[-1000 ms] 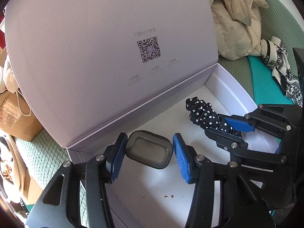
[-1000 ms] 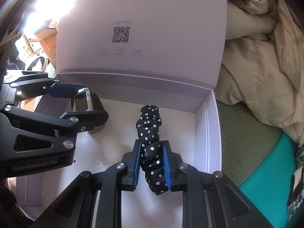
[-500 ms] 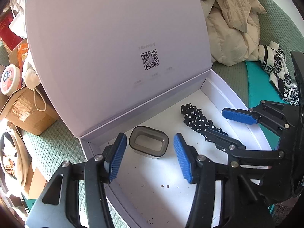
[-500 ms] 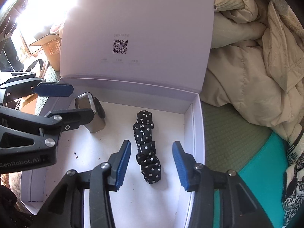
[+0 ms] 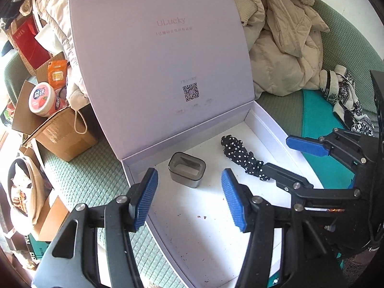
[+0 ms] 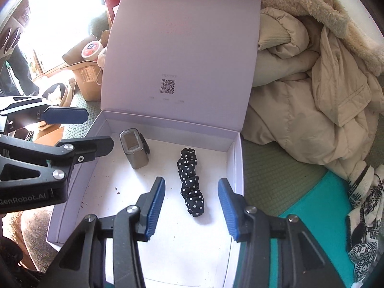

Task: Organize objects
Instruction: 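Withdraw both open tools from the box back toward the pile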

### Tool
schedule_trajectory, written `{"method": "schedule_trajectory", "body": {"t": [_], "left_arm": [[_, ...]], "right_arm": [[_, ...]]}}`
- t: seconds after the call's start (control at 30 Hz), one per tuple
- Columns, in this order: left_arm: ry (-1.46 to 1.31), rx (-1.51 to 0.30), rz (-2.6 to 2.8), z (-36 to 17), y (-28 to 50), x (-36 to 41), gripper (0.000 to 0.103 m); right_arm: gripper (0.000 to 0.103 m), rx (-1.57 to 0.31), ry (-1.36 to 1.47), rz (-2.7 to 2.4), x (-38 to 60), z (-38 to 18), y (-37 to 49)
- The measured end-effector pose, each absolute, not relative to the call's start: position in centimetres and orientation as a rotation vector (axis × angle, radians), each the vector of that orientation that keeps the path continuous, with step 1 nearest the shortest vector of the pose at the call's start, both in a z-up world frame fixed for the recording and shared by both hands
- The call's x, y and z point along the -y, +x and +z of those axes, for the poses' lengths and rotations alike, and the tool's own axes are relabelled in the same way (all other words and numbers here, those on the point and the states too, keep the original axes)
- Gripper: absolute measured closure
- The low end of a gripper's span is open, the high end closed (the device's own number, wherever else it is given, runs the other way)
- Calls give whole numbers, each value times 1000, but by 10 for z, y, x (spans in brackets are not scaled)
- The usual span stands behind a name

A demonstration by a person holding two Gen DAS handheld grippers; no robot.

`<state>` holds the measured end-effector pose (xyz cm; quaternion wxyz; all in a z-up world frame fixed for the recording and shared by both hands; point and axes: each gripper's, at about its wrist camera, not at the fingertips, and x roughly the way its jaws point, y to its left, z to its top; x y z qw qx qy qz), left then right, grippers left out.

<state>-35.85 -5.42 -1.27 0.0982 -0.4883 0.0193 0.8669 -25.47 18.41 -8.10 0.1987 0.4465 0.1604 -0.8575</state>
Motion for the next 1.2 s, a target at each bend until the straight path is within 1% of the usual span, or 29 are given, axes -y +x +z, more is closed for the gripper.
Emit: {"method": "schedule_trajectory", "body": {"t": [0.4, 0.53, 1.2], "left_arm": [[-1356, -43, 2653, 40, -287, 77, 49], [-1328, -45, 2676, 54, -263, 75, 46], [-1244, -18, 2738, 91, -148, 54, 44]], "right_arm": [[57, -460, 1132, -2435, -201, -47, -201], [57, -465, 1105, -2446, -204, -37, -182], [57, -477, 1022, -2482, -230, -8, -94]]}}
